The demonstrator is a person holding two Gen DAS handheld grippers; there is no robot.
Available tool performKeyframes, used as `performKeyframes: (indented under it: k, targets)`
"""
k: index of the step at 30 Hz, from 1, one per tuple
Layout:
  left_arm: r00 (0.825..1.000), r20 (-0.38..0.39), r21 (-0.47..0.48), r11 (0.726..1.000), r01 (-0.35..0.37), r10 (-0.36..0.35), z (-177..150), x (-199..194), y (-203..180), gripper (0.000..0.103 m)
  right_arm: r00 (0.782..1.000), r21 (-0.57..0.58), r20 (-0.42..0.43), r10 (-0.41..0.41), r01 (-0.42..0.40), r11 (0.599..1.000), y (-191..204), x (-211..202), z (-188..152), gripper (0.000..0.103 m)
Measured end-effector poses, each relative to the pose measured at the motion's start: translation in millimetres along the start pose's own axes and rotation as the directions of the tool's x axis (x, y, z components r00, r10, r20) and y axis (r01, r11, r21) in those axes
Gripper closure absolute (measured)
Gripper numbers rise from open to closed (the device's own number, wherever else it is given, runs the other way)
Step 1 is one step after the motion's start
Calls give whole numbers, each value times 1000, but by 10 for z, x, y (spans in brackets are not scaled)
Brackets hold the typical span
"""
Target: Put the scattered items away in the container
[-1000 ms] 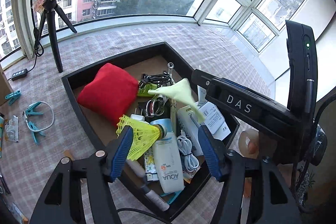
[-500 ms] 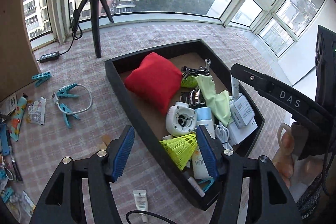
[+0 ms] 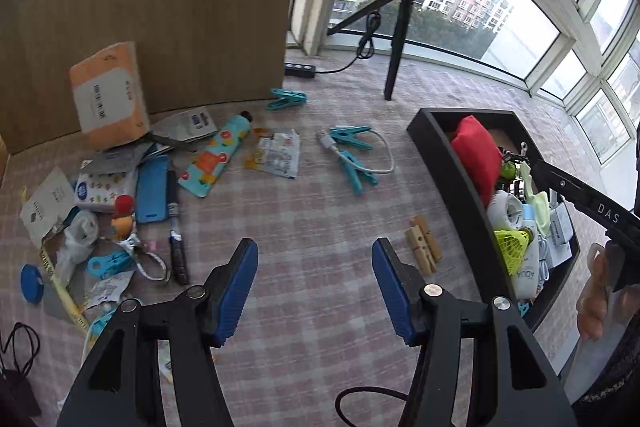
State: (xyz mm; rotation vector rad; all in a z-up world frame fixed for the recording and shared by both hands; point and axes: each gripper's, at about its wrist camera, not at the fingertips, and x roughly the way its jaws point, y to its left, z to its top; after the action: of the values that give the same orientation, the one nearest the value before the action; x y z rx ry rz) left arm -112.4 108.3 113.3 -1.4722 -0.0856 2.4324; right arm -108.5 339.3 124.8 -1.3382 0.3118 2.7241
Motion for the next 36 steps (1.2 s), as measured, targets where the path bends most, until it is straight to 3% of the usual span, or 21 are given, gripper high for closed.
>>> performKeyframes:
  k: [5,11,19,23,26,29,36]
  targets:
    - [998,16,-122,990,-64,67,-222,-228,705,47,999,-40,-30,32,-33,999,225,64,-113,43]
    - [990,36,-225,966,-128,139,-586,-504,1296,47,996,-75,-70,51,-56,996,419,108,-261,44]
    - [971,14,-390,896,-214,238,-1129,-864,2112,47,990,-93,-114,80,-91,991,594,149,-490,45]
    - [970,4,-425,878,-220,244,-1290,-924,2345,47,982,-122,-151,113,-132,984,777,197,-612,46]
    - [973,-4,-416,884,-213,232,-1339,-864,2376,47,975,-165,-182,131,-162,973,1001,247,-699,47]
    - [982,-14,-379,908,-180,189,-1342,-734,2309,47,959,-206,-229,169,-217,954,1286,321,-786,47]
    - [987,-63,-293,943,-158,146,-1242,-369,2143,59,928,-329,-307,213,-313,891,2040,487,-995,47]
